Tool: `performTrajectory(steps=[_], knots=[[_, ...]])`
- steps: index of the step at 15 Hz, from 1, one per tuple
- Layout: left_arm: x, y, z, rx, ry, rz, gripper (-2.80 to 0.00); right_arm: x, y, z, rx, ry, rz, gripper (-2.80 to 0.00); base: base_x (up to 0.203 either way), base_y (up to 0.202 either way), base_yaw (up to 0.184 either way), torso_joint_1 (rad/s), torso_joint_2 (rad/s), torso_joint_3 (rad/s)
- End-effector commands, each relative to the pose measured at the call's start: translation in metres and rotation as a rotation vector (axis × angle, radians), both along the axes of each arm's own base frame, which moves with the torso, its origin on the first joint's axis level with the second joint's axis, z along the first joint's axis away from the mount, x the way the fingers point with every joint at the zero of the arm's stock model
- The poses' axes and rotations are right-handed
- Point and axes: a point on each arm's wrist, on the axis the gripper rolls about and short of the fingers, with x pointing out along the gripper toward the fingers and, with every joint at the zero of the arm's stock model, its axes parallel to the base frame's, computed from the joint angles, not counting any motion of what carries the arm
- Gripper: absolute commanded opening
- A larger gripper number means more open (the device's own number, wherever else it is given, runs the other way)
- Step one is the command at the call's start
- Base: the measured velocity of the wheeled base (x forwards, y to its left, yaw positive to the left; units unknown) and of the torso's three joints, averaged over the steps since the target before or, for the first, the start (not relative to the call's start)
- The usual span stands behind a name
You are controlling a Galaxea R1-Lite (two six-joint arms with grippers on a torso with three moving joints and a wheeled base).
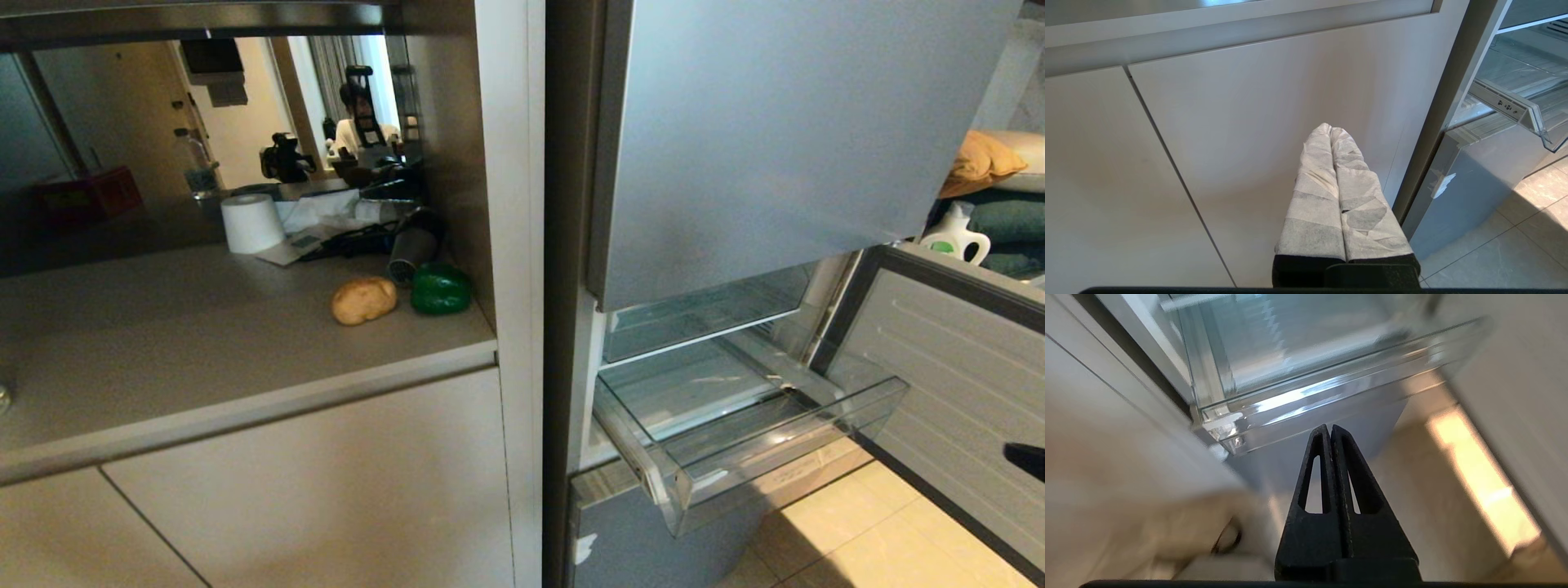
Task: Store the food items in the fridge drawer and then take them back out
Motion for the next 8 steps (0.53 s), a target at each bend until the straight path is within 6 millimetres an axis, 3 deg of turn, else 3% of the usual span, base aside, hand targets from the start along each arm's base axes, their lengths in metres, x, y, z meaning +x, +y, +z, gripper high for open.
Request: performTrajectory(steps=[1, 4, 8], knots=[[0.0, 0.0, 0.0, 0.0, 0.002, 0.0, -2.8, 0.072, 0.0, -0.02, 0.014, 0.223, 0.012, -2.8, 0.0, 0.0, 0.0, 0.0, 0.0, 0.0], [0.0, 0.0, 0.0, 0.0, 0.002, 0.001, -2.8, 0.129, 0.001, -0.047, 0.044, 0.307, 0.049, -2.8, 0.0, 0.0, 0.0, 0.0, 0.0, 0.0], [0.0, 0.0, 0.0, 0.0, 0.002, 0.0, -2.8, 0.187, 0.003, -0.087, 0.042, 0.3, 0.074, -2.8, 0.0, 0.0, 0.0, 0.0, 0.0, 0.0]])
